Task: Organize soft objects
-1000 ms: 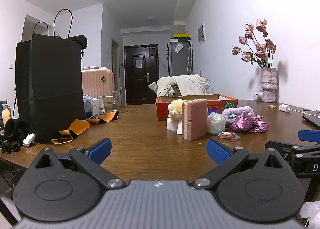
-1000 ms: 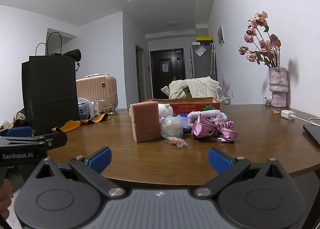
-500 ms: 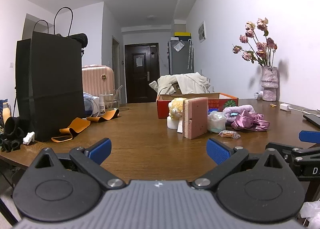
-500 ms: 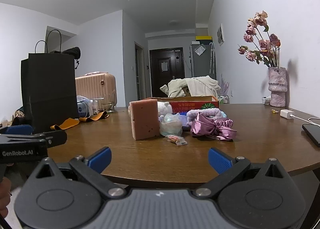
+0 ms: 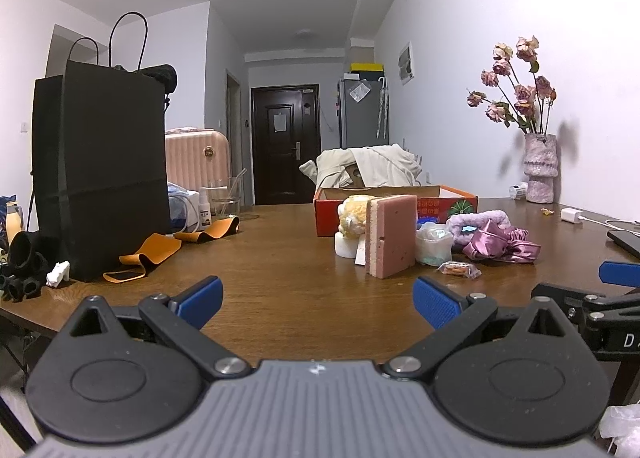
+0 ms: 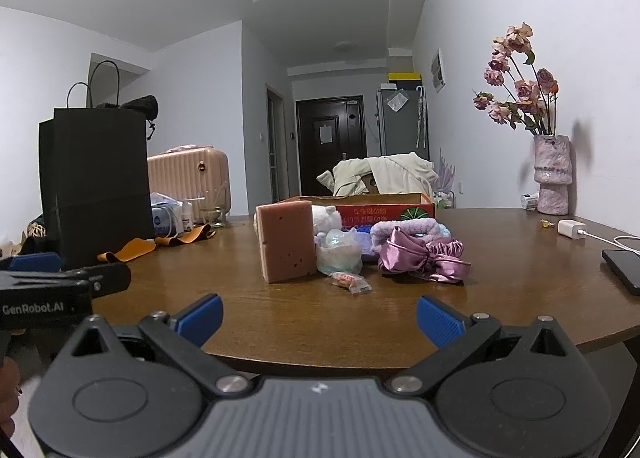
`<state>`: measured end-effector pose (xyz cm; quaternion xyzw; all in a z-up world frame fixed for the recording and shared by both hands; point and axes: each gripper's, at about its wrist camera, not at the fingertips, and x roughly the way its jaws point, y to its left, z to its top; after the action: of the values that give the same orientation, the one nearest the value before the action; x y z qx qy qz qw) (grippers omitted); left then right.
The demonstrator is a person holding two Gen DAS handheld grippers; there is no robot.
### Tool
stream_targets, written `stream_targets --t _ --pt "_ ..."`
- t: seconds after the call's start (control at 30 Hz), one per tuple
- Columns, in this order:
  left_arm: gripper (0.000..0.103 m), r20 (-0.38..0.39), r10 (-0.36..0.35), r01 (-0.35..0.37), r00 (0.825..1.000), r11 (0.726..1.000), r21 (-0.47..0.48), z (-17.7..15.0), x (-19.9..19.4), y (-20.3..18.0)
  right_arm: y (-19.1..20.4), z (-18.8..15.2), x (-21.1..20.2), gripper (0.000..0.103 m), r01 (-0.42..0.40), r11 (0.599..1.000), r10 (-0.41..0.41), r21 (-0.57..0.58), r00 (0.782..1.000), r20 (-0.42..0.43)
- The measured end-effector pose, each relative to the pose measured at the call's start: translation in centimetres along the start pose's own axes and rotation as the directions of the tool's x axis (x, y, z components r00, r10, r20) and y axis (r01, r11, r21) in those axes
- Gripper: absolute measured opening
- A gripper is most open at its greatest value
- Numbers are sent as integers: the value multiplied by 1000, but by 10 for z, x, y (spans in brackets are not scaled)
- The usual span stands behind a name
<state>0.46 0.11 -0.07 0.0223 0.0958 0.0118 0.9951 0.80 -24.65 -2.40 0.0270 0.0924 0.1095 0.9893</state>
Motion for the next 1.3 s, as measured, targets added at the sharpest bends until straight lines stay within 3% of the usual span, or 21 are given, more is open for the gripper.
stream_targets --t 0.67,0.9,1.03,1.3 --pt "103 -19 1 -1 1000 1000 4 0 4 -1 0 -2 2 103 3 1000 -3 9 1000 -11" --pt "103 -35 22 -23 999 999 -26 7 13 9 3 20 19 103 -14 999 15 -33 999 33" --pt "103 -60 8 -11 998 999 -39 8 23 13 6 28 29 103 -15 999 16 -42 999 33" --pt "103 -30 -29 29 999 1000 -9 14 34 6 -2 21 32 103 5 1000 -5 -3 1000 -2"
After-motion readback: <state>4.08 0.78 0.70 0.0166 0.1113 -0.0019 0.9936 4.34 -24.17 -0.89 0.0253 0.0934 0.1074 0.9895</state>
